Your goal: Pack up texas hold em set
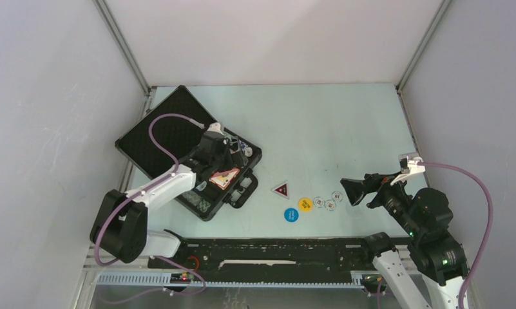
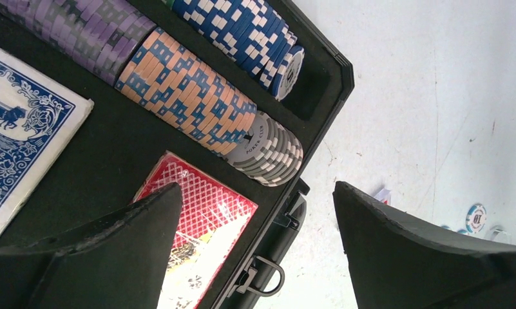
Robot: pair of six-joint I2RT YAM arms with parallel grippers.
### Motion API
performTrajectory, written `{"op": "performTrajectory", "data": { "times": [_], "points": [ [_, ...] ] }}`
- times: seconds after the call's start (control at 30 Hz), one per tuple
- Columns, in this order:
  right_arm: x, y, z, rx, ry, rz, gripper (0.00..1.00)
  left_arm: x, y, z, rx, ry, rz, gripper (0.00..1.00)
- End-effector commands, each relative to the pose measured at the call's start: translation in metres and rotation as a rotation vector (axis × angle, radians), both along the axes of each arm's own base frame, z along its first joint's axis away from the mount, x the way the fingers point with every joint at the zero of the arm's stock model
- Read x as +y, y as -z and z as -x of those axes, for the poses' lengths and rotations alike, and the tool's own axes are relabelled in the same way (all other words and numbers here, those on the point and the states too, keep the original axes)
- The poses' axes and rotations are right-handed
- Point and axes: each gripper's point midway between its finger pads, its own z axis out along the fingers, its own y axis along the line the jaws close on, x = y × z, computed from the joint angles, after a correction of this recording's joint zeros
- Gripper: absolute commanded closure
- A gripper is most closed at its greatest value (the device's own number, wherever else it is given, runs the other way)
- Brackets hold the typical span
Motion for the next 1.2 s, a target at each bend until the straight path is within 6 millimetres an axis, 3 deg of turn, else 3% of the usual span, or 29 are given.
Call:
{"op": "performTrajectory", "data": {
  "times": [0.0, 0.23, 0.37, 0.5, 0.73, 0.9, 1.0, 1.17],
  "points": [
    [0.0, -0.005, -0.002, -0.028, -0.001, -0.003, 0.0, 0.014, 0.041, 0.028, 0.149, -0.035, -0.031, 0.05],
    [0.002, -0.004, -0.003, -0.021, -0.007, 0.0, 0.0, 0.037, 0.1, 0.061, 0.264, -0.109, -0.02, 0.05],
    [0.002, -0.003, -0.004, -0.017, -0.006, 0.001, 0.0, 0.041, 0.105, 0.066, 0.27, -0.113, -0.019, 0.05],
    [0.001, -0.004, -0.003, -0.02, -0.004, 0.0, 0.0, 0.041, 0.08, 0.061, 0.214, -0.095, -0.02, 0.05],
    [0.002, -0.002, -0.005, -0.01, -0.006, 0.002, 0.0, 0.02, -0.01, 0.046, 0.029, 0.053, 0.055, 0.02],
    [0.001, -0.002, -0.006, -0.01, 0.001, 0.007, 0.0, 0.003, -0.071, 0.046, -0.103, 0.185, 0.12, 0.01],
    [0.002, -0.001, -0.006, -0.003, -0.002, 0.006, 0.0, -0.004, -0.088, 0.049, -0.145, 0.251, 0.122, 0.0],
    [0.002, 0.0, -0.007, 0.0, -0.001, 0.008, 0.0, -0.015, -0.094, 0.053, -0.15, 0.308, 0.097, 0.02]
  ]
}}
